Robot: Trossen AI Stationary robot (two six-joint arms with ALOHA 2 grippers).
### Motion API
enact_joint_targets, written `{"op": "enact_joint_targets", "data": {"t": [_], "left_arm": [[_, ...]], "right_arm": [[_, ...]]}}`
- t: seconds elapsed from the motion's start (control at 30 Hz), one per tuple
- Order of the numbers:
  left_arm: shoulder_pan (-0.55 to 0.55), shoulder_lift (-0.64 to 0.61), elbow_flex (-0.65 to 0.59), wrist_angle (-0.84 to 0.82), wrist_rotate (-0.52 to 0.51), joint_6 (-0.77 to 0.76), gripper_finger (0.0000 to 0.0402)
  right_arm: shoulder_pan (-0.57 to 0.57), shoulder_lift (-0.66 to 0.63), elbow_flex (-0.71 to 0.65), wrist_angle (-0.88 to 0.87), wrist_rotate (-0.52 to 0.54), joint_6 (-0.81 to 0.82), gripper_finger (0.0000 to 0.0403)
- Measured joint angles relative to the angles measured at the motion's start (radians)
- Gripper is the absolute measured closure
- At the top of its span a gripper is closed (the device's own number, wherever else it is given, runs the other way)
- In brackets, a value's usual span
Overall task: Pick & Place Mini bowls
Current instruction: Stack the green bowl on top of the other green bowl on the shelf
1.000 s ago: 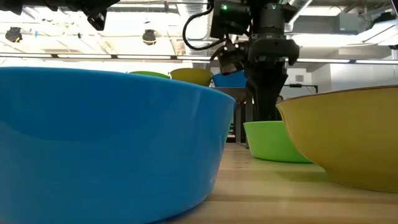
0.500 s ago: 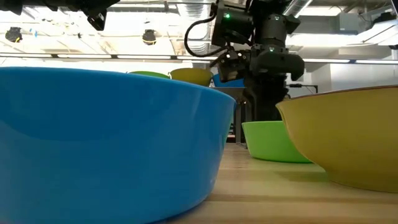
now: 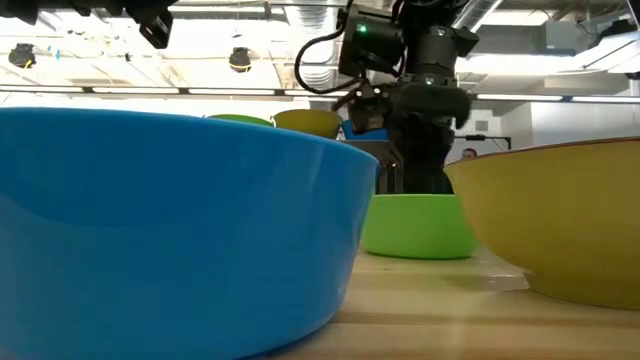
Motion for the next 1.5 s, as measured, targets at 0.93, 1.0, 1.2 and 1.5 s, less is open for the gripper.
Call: {"op": "enact_joint_targets", "data": {"t": [0.93, 1.0, 1.2, 1.5], "left_arm": [[-0.224, 0.380, 0.095, 0.273, 0.100, 0.106, 0.0311], [-0.224, 0.396, 0.151, 0.178, 0.084, 0.106, 0.0311], [-0.223, 0.495, 0.344, -0.166, -0.016, 0.107, 0.0311], [-0.221, 0.656, 0.412, -0.252, -0.022, 0.219, 0.0311]], "right_arm": [[-0.011, 0.000, 0.187, 0.123, 0.099, 0.345, 0.0401], [-0.011, 0.000, 0.187, 0.123, 0.097, 0.364, 0.0401], [-0.011, 0.000, 0.187, 0.123, 0.091, 0.372, 0.0401], [-0.011, 0.000, 0.186, 0.127, 0.091, 0.372, 0.0401]]}}
